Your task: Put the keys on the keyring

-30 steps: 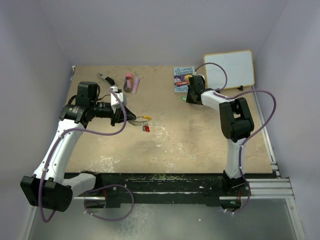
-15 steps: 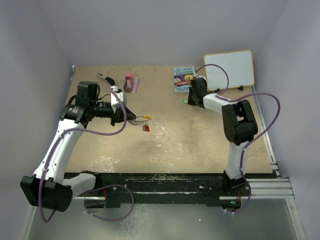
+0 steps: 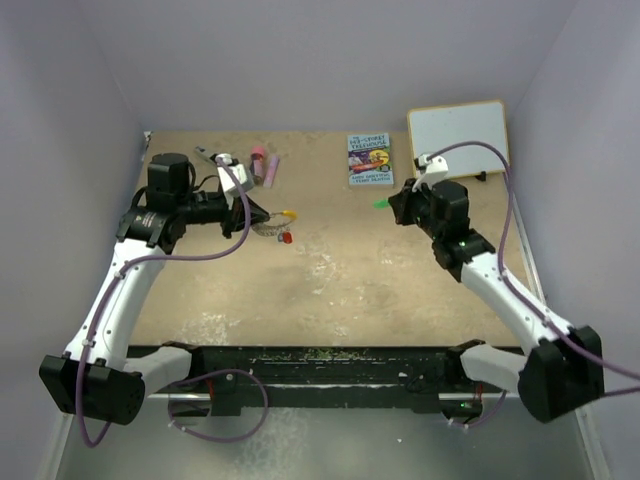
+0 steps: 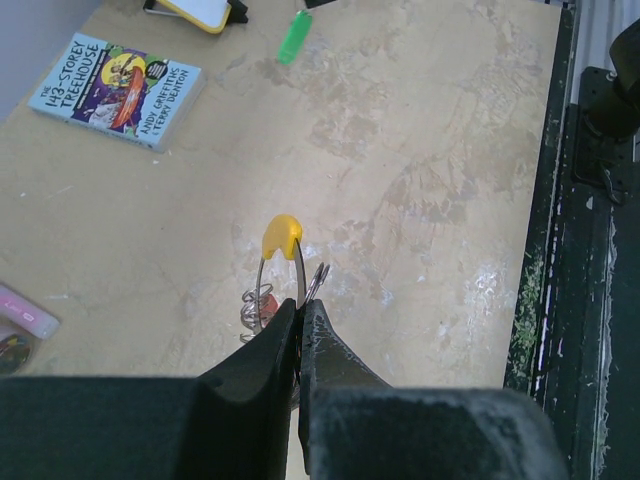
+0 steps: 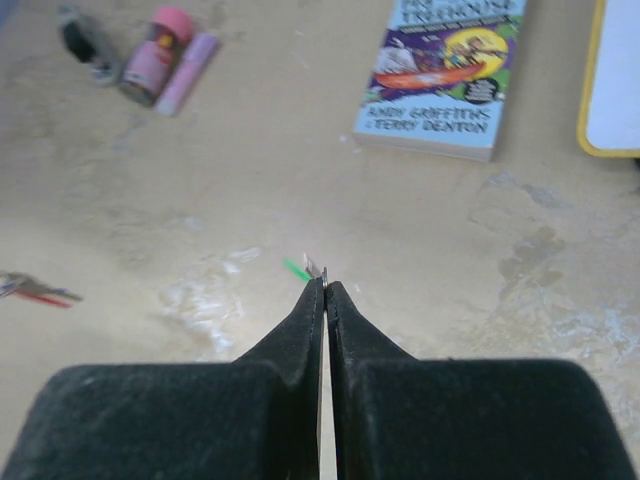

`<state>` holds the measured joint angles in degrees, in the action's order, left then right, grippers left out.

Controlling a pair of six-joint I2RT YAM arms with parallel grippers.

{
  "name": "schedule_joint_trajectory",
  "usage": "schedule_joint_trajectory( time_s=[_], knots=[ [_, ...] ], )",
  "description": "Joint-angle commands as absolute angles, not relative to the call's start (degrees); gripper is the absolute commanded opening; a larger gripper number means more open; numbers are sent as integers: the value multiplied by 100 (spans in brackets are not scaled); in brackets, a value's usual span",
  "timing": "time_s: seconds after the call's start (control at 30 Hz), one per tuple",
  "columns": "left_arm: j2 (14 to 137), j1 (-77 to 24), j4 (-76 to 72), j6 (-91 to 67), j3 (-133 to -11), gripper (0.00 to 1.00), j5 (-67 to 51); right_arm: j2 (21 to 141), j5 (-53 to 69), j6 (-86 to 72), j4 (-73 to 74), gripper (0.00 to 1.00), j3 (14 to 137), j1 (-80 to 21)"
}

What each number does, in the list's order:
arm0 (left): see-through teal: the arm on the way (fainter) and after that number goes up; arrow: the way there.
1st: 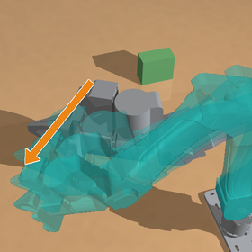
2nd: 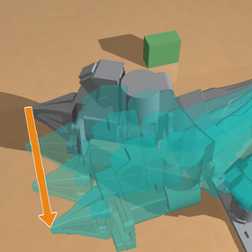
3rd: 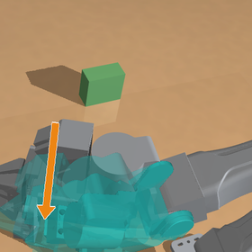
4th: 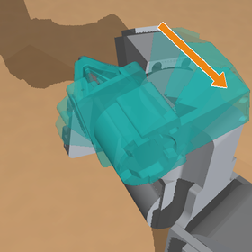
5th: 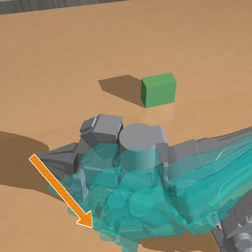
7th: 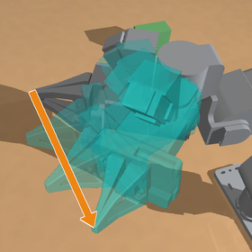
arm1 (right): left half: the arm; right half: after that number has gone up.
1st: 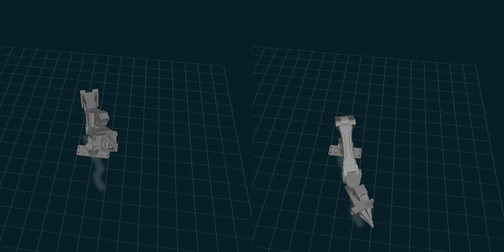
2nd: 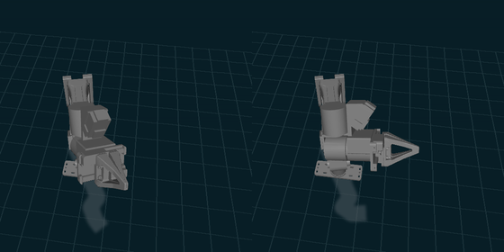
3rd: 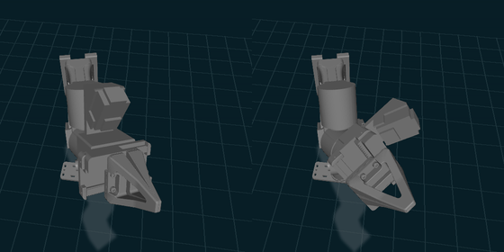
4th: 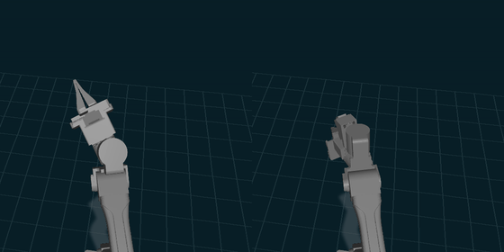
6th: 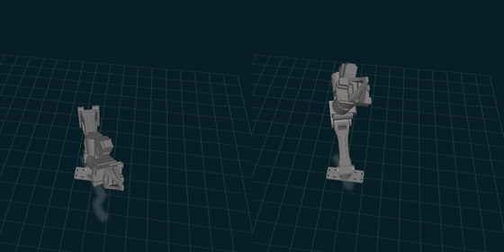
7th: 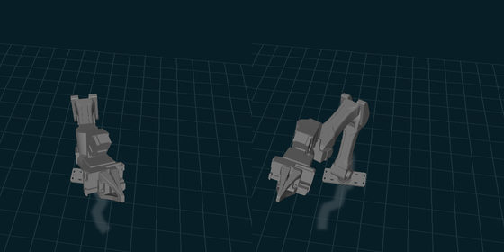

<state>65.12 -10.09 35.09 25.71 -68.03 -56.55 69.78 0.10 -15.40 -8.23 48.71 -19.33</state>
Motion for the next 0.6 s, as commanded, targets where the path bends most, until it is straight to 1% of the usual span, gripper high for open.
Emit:
schedule_joint_trajectory(
  time_s=[0.0, 0.13, 0.27, 0.4, 0.57],
  knots=[
    [6345, -982, 2892, 2075, -6893, 4, -5663, 5985, 1000, -1453, -905, 0, 4568, -2095],
    [6395, -993, 2877, 2101, -6852, 4, -5711, 5286, 1754, -1594, -812, 0, 4516, -2445],
    [6575, -993, 2970, 2168, -6849, 4, -5783, 5083, 2130, -1761, -686, 0, 4748, -3052],
    [6751, -993, 3043, 2180, -6875, 4, -5903, 5272, 2108, -1904, -667, 0, 5053, -3731],
    [6683, -993, 3112, 2312, -6903, 4, -5831, 5639, 1713, -2151, -959, 0, 5315, -4352]
  ],
)
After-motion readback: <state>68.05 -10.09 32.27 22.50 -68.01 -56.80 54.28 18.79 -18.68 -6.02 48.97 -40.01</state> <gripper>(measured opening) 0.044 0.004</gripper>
